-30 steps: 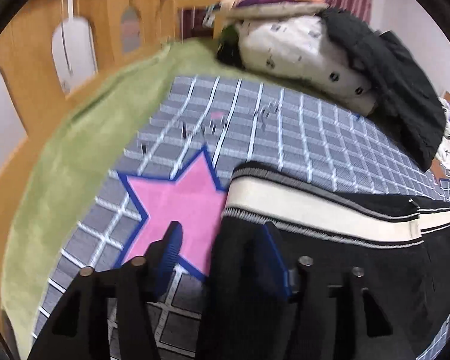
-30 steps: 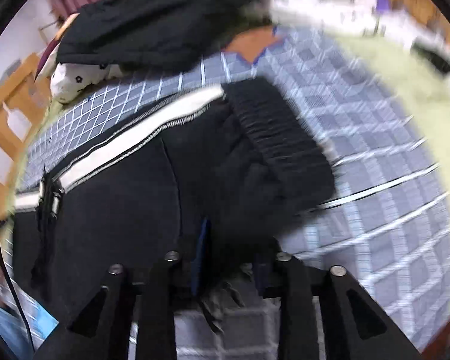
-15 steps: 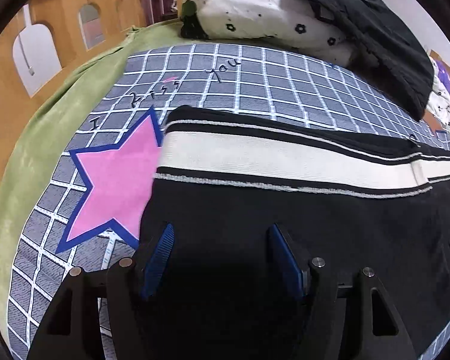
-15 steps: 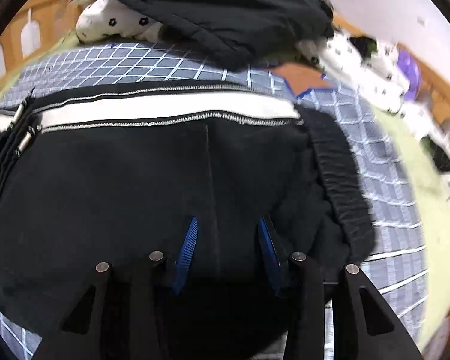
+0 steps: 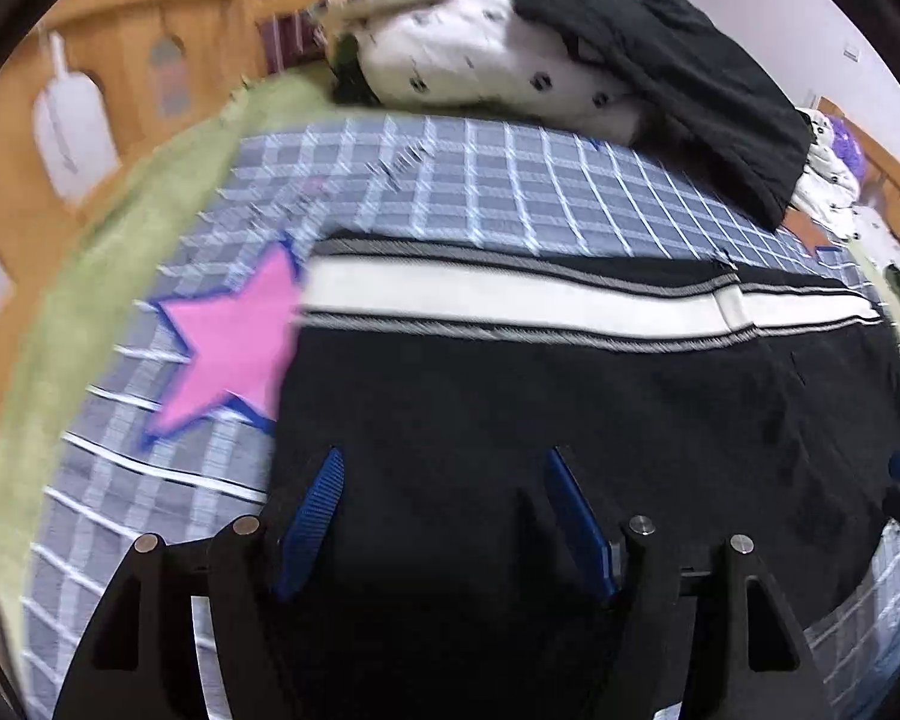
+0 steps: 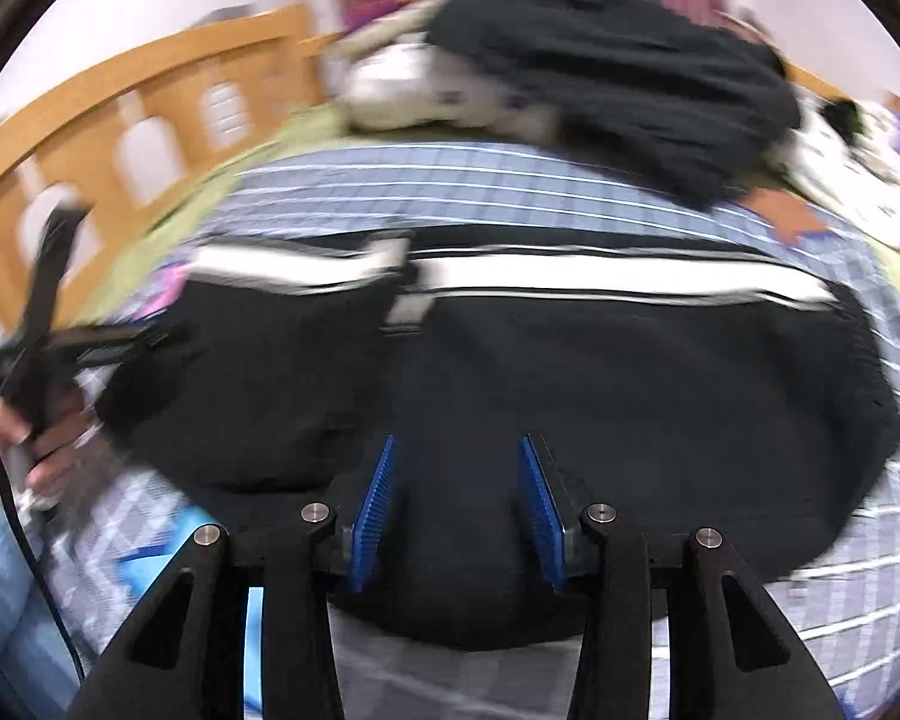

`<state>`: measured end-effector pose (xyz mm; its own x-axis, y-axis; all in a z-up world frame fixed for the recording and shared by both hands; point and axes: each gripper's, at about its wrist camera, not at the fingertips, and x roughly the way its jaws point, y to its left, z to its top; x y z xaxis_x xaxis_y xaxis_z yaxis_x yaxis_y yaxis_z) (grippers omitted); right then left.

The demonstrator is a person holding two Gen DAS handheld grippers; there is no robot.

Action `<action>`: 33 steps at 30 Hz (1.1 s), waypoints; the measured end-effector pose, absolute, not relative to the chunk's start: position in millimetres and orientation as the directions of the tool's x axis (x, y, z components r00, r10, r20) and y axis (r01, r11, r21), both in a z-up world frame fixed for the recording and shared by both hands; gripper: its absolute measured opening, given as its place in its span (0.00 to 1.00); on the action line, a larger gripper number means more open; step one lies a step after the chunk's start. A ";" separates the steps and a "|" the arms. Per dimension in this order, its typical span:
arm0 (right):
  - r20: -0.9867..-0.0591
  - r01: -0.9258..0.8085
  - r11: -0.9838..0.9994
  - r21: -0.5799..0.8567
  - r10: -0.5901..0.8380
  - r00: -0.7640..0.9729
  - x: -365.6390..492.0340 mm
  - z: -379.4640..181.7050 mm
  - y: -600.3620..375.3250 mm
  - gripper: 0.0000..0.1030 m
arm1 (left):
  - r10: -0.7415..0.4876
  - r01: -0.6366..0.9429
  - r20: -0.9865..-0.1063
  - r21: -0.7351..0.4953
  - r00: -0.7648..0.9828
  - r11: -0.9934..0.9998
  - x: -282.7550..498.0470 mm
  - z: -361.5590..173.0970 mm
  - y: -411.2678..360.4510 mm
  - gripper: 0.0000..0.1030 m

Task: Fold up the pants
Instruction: 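Press the folded black sweatpants flat with both tools along the white waistband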

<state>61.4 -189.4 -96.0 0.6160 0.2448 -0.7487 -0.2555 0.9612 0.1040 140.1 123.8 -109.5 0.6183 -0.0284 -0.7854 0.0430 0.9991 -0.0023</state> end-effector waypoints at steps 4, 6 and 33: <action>-0.751 -0.279 0.950 0.142 0.287 0.594 56.0 -102.0 -155.6 0.41 | 0.015 -0.009 -0.753 0.012 0.658 1.000 119.9 -97.6 151.8 0.65; -0.769 -0.239 0.953 0.185 0.292 0.568 60.7 -113.9 -152.1 0.41 | 0.021 -0.030 -0.749 0.002 0.662 1.000 110.7 -97.3 165.7 0.65; -0.694 -0.239 0.967 0.093 0.235 0.681 69.3 -95.7 -156.8 0.52 | -0.241 -0.125 -0.808 -0.359 0.538 0.925 66.1 -155.4 223.4 0.65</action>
<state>69.3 -156.8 -95.7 0.6810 0.2351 -0.6935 -0.2386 0.9666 0.0933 66.1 223.4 -155.4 0.5378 -0.2408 -0.8079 -0.1246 0.9251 -0.3587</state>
